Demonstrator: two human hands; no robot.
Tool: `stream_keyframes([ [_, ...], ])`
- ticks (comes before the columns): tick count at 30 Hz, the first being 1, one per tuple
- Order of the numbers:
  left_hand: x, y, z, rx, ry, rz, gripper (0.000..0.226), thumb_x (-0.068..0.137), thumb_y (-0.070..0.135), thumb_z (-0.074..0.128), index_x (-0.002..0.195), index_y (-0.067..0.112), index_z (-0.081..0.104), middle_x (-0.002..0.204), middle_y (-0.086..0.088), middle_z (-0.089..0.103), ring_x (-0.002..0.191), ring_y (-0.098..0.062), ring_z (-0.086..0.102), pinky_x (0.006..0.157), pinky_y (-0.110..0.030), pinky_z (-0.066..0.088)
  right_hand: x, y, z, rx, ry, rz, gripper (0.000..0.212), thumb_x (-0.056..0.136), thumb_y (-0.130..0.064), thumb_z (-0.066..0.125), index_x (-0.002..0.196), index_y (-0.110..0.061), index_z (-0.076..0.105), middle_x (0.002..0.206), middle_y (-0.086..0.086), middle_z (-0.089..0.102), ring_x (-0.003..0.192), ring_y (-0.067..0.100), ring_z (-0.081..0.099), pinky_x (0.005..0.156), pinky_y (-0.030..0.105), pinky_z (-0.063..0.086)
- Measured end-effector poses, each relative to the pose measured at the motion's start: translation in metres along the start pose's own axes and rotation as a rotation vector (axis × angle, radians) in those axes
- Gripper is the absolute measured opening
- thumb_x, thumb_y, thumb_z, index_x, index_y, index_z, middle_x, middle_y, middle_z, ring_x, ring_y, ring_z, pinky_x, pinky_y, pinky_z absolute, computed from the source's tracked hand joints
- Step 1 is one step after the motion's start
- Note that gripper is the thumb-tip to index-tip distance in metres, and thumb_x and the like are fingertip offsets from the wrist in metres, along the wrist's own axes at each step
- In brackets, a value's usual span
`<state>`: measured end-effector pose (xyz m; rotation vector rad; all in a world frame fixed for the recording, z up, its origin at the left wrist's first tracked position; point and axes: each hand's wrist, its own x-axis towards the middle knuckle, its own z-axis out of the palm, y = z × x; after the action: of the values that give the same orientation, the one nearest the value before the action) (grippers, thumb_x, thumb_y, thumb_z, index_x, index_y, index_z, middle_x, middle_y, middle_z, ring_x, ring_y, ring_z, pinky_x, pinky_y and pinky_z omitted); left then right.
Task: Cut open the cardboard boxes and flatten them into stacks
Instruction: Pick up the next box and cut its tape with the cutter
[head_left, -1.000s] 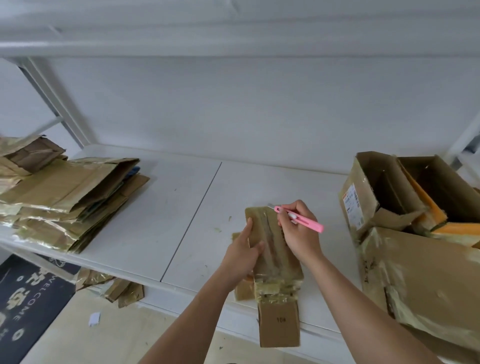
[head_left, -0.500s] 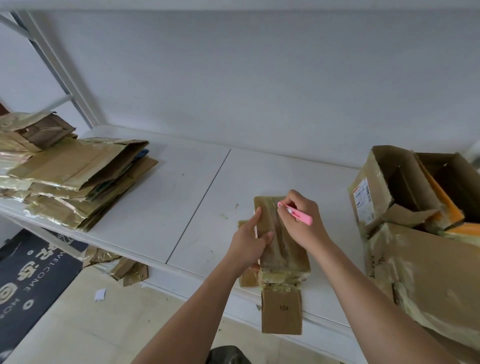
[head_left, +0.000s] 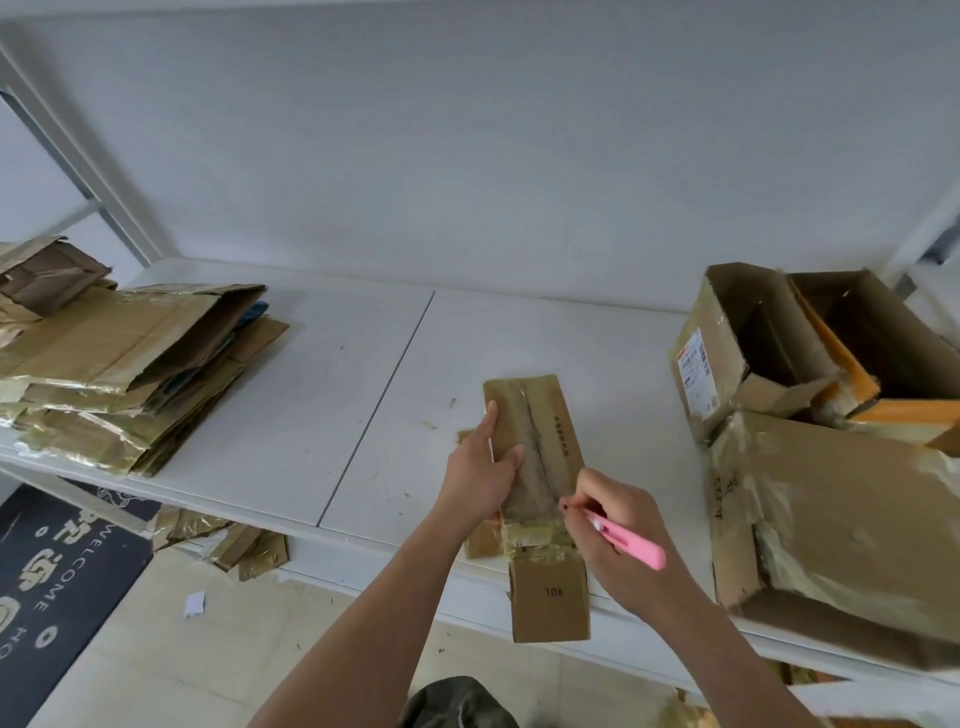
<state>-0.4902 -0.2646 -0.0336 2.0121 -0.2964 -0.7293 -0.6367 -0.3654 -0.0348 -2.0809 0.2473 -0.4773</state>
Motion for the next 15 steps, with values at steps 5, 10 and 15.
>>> stream_keyframes([
  [5, 0.003, -0.001, 0.005, 0.045, 0.022, 0.012, 0.069, 0.098, 0.030, 0.054, 0.154, 0.040, 0.014, 0.129, 0.002, 0.055, 0.105, -0.021, 0.062, 0.074, -0.042, 0.061, -0.023, 0.000, -0.008, 0.084, 0.082, -0.011, 0.026, 0.091, 0.002, 0.060, 0.071, -0.010, 0.049, 0.058, -0.010, 0.052, 0.044, 0.003, 0.044, 0.041, 0.017, 0.034],
  [10, 0.019, 0.013, -0.011, 0.499, -0.110, 0.124, 0.078, 0.095, 0.034, 0.061, 0.152, 0.049, 0.009, 0.163, -0.008, 0.007, 0.148, -0.035, 0.017, 0.117, -0.055, 0.024, -0.041, 0.001, -0.006, 0.301, 0.392, 0.085, 0.018, 0.092, -0.031, 0.066, 0.083, -0.020, 0.054, 0.069, 0.000, 0.064, 0.058, 0.022, 0.064, 0.045, 0.032, 0.051],
  [15, 0.035, 0.035, -0.023, 0.741, -0.309, 0.259, 0.072, 0.087, 0.051, 0.065, 0.148, 0.052, 0.025, 0.160, 0.015, -0.021, 0.148, -0.021, -0.023, 0.114, -0.059, -0.012, -0.046, 0.003, -0.014, 0.315, 0.596, 0.142, 0.016, 0.092, -0.024, 0.068, 0.085, -0.012, 0.060, 0.072, 0.006, 0.069, 0.068, 0.031, 0.069, 0.062, 0.046, 0.056],
])
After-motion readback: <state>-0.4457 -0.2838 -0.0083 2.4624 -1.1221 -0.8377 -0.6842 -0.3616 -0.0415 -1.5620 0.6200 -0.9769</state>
